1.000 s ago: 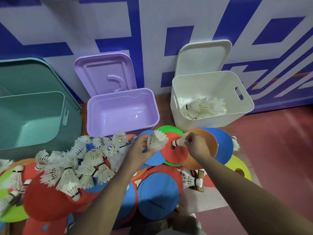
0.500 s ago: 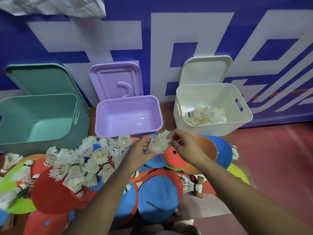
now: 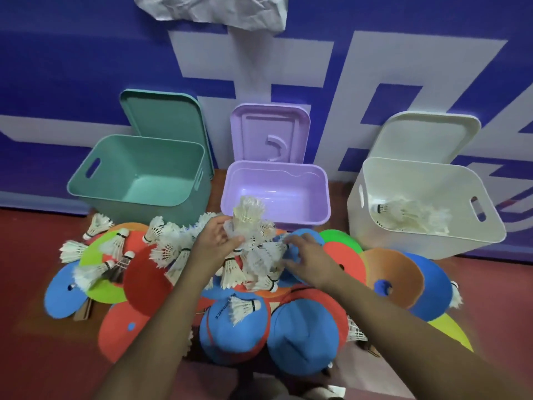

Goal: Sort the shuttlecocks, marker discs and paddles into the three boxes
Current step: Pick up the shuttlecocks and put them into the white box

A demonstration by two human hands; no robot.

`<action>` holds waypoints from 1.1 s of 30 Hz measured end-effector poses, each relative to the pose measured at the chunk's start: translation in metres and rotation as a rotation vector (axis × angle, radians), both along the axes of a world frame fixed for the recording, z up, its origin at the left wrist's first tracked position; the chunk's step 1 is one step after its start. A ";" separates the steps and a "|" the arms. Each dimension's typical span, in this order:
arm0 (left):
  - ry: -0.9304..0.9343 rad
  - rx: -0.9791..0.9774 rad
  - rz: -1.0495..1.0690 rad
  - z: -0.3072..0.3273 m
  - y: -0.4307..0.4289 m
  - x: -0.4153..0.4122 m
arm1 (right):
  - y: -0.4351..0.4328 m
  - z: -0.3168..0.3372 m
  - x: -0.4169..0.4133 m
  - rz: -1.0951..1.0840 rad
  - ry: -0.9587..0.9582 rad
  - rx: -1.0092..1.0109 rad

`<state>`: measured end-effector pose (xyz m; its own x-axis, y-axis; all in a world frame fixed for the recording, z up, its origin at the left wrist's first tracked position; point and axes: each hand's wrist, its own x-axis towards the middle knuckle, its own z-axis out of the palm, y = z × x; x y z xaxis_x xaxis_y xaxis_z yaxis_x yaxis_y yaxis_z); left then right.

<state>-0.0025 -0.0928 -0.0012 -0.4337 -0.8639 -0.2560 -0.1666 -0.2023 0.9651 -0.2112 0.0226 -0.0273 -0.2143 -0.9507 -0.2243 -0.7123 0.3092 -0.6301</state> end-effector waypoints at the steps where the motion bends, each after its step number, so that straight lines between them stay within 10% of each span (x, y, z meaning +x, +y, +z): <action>1: -0.013 -0.003 0.009 -0.001 0.000 0.006 | -0.001 -0.007 0.007 0.061 0.040 0.024; 16: -0.004 0.068 0.006 -0.026 0.007 0.027 | -0.023 -0.031 0.018 0.224 0.285 -0.008; 33: 0.036 0.003 -0.105 -0.010 0.011 -0.057 | -0.002 0.072 -0.048 -0.505 -0.612 -0.433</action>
